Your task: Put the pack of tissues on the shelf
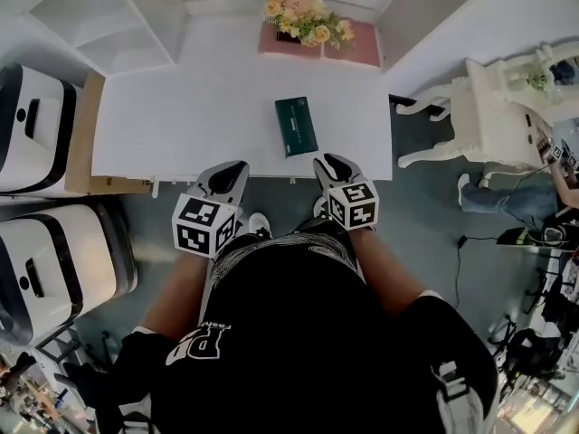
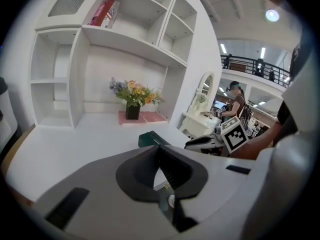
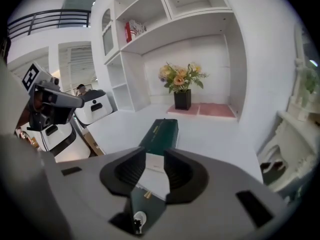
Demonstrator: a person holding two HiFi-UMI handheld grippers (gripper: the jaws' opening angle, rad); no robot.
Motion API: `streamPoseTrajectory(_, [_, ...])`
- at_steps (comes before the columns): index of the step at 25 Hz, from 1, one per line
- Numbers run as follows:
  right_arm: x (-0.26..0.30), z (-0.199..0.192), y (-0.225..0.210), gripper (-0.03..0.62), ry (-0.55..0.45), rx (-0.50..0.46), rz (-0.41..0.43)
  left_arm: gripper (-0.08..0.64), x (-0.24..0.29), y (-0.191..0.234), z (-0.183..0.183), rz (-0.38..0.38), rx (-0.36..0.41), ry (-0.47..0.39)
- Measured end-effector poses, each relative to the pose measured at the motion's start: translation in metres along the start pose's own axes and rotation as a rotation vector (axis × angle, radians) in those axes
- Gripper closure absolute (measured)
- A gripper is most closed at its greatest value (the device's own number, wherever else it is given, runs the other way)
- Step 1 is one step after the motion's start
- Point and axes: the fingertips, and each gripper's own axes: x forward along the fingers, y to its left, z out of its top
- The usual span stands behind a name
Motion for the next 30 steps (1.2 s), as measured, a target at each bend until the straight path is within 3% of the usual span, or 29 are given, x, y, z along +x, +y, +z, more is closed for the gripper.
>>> streamPoseTrajectory(7, [0.027,-0.024,-0.001,0.294,-0.009,0.174,-0.110,0.546,-0.010,0.007,-0.017,-0.028,0.001,0.031])
streamPoseTrajectory(14, [0.057,-0.030,0.011,0.172,0.008,0.047,-0.165,0.546,-0.024,0.015,-0.032,-0.017,-0.013,0.038])
streamPoseTrajectory(24, [0.099,-0.035,-0.001,0.124,0.039,0.051,-0.242,0.546,-0.052,0.032,-0.043,0.056,-0.036,0.035])
streamPoseTrajectory(30, [0.112,-0.033,-0.004,0.124,0.018,-0.010,-0.253,0.546,-0.063,0.039,-0.051,0.093,-0.055,0.044])
